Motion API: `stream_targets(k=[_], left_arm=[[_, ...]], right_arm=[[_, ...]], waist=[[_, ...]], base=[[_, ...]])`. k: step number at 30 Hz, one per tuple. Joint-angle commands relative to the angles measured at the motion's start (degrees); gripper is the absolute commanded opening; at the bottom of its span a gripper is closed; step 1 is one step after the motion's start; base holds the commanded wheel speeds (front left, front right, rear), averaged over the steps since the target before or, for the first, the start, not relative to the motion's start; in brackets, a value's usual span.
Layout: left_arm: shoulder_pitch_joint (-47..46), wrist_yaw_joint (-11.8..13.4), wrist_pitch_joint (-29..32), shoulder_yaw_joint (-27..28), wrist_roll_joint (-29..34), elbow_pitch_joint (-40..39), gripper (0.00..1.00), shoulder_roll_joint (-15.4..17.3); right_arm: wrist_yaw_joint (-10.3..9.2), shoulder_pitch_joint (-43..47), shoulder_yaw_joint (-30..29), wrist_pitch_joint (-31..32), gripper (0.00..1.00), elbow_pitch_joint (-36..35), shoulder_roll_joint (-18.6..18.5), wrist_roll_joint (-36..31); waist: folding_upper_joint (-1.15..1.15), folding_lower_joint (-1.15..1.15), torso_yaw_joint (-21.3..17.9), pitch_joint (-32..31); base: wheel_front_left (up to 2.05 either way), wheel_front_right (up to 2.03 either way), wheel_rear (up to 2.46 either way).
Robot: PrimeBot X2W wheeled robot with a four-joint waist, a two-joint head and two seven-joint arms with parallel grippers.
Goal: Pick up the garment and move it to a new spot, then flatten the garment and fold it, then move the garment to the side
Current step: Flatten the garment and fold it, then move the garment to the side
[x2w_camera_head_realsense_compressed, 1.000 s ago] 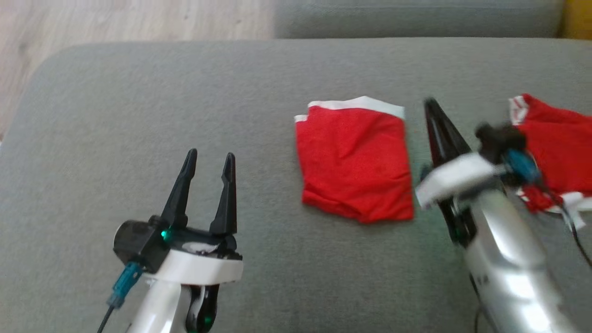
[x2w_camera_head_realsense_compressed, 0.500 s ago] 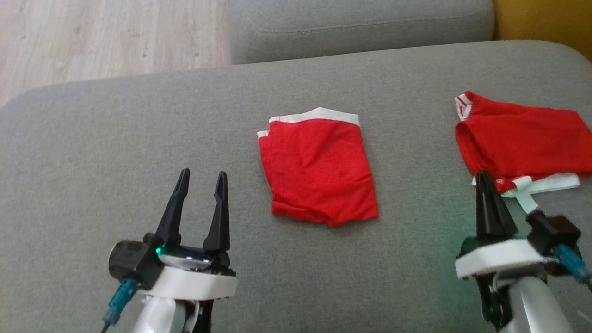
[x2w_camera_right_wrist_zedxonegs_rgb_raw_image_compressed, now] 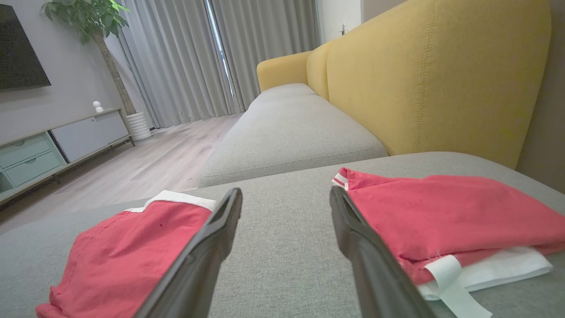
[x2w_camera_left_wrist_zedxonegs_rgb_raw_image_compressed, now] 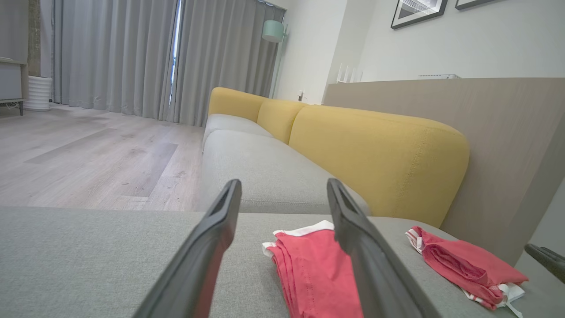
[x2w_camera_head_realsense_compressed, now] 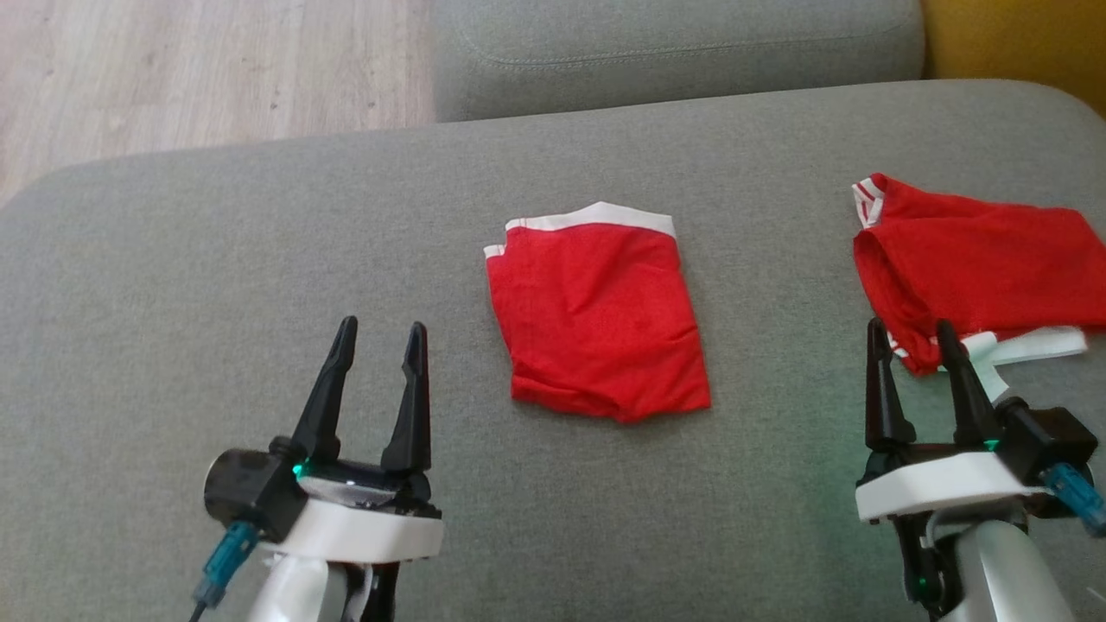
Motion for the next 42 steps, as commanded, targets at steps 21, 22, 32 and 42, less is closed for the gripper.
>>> stream_targets(k=[21,22,32,42], left_arm=[[-5.0,-0.2,-0.3,-0.6,-0.2,-1.7,1.0,0.1],[-5.1,-0.2,-0.3,-0.6,-0.2,-1.7,1.0,0.1],[-5.4,0.0,-0.3,-1.4,-0.7,-1.6,1.0,0.1],[-6.2,0.2,-0.3,-2.2,-1.1,-1.9,1.0,0.1]], right_arm=[[-0.04,-9.8,2.3,3.6,1.0,7.6,-0.2,-3.2],[-0.04,-10.0,2.3,4.0,1.0,8.4,-0.2,-3.3],[-0.04,-12.9,3.7,6.0,1.0,15.3,-0.2,-2.2],[-0.04,-18.3,10.2,7.6,1.0,20.6,-0.2,1.4]], waist=[[0.0,0.0,8.2,5.9],[0.0,0.0,8.5,6.0],[0.0,0.0,10.6,6.5],[0.0,0.0,11.3,8.3]], base=[[0.0,0.0,0.0],[0.0,0.0,0.0],[0.0,0.0,0.0],[0.0,0.0,0.0]])
